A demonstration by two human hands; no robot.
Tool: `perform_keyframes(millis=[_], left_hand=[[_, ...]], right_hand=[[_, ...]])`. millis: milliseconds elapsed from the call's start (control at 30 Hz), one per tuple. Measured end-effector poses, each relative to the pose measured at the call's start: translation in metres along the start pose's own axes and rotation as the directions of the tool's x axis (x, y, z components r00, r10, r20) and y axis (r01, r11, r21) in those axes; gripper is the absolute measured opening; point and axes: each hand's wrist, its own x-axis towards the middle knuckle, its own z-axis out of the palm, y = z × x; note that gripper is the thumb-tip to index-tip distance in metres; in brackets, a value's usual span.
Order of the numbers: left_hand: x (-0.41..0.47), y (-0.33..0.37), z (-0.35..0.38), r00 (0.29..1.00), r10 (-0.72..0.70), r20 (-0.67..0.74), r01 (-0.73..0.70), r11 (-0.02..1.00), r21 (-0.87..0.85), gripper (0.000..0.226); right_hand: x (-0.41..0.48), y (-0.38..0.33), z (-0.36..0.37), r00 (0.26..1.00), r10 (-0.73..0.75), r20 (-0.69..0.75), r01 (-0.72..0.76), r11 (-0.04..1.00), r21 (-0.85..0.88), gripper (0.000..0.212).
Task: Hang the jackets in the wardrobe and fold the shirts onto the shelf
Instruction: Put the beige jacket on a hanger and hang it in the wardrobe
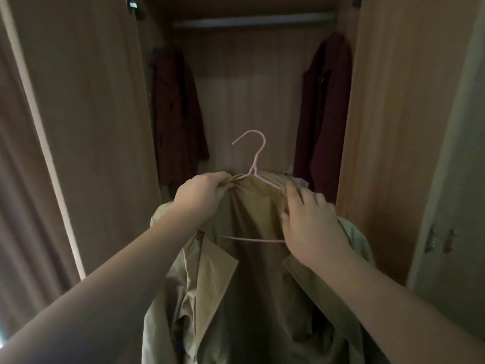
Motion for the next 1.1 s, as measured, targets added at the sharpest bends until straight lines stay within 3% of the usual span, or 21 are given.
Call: perform_keyframes(millis=[67, 133, 167, 233, 300, 367, 500, 567, 700, 833, 900, 967, 1033, 1100], left_hand=[[0.011, 0.005, 0.010, 0.998, -0.025, -0.055, 0.027, 0.999, 0.021, 0.021], [0.018, 0.002, 0.019, 0.991, -0.043, -0.127, 0.046, 0.999, 0.021, 0.022], [0.021, 0.000, 0.023, 0.985, -0.053, -0.163, 0.056, 0.998, 0.014, 0.023], [0.027, -0.004, 0.030, 0.975, -0.077, -0.211, 0.075, 0.997, -0.018, 0.022], [0.035, -0.008, 0.036, 0.968, -0.085, -0.237, 0.072, 0.995, -0.063, 0.019], [0.043, -0.012, 0.041, 0.962, -0.070, -0.263, 0.054, 0.996, -0.068, 0.017], [0.054, -0.021, 0.056, 0.957, -0.012, -0.290, 0.010, 1.000, -0.007, 0.018], [0.063, -0.027, 0.062, 0.957, 0.034, -0.289, -0.025, 0.999, 0.033, 0.020], [0.087, -0.040, 0.073, 0.936, 0.164, -0.313, -0.136, 0.985, 0.110, 0.021], [0.126, -0.069, 0.077, 0.947, 0.192, -0.258, -0.193, 0.981, 0.021, 0.021], [0.151, -0.089, 0.075, 0.946, 0.161, -0.283, -0.172, 0.985, -0.014, 0.018], [0.178, -0.105, 0.074, 0.947, 0.086, -0.310, -0.072, 0.996, 0.057, 0.021], [0.203, -0.114, 0.074, 0.953, 0.014, -0.303, 0.037, 0.986, 0.160, 0.033], [0.218, -0.116, 0.077, 0.955, -0.011, -0.296, 0.058, 0.987, 0.152, 0.046]], right_hand=[[0.013, 0.018, -0.001, 0.997, -0.006, 0.080, -0.011, 0.976, 0.217, 0.059], [0.030, 0.045, -0.009, 0.995, -0.028, 0.091, -0.025, 0.846, 0.533, 0.048], [0.040, 0.060, -0.012, 0.996, -0.045, 0.074, -0.008, 0.801, 0.599, 0.049], [0.061, 0.084, -0.011, 0.986, -0.149, 0.080, 0.079, 0.823, 0.562, 0.057], [0.082, 0.094, 0.000, 0.944, -0.252, 0.211, 0.127, 0.871, 0.474, 0.063], [0.101, 0.097, 0.017, 0.917, -0.265, 0.298, 0.136, 0.910, 0.392, 0.061], [0.126, 0.090, 0.047, 0.890, -0.336, 0.308, 0.255, 0.927, 0.274, 0.009], [0.131, 0.081, 0.058, 0.874, -0.403, 0.271, 0.358, 0.912, 0.199, 0.019], [0.155, 0.060, 0.065, 0.868, -0.455, 0.199, 0.430, 0.889, 0.160, 0.019], [0.192, 0.038, 0.058, 0.838, -0.503, 0.209, 0.496, 0.864, 0.092, 0.027], [0.215, 0.027, 0.063, 0.880, -0.445, 0.164, 0.420, 0.892, 0.164, 0.029], [0.240, 0.015, 0.077, 0.949, -0.303, 0.087, 0.263, 0.913, 0.311, 0.030], [0.266, 0.000, 0.097, 0.984, -0.173, 0.036, 0.148, 0.918, 0.367, 0.032], [0.291, -0.014, 0.115, 0.996, -0.086, 0.029, 0.066, 0.904, 0.421, 0.033]])
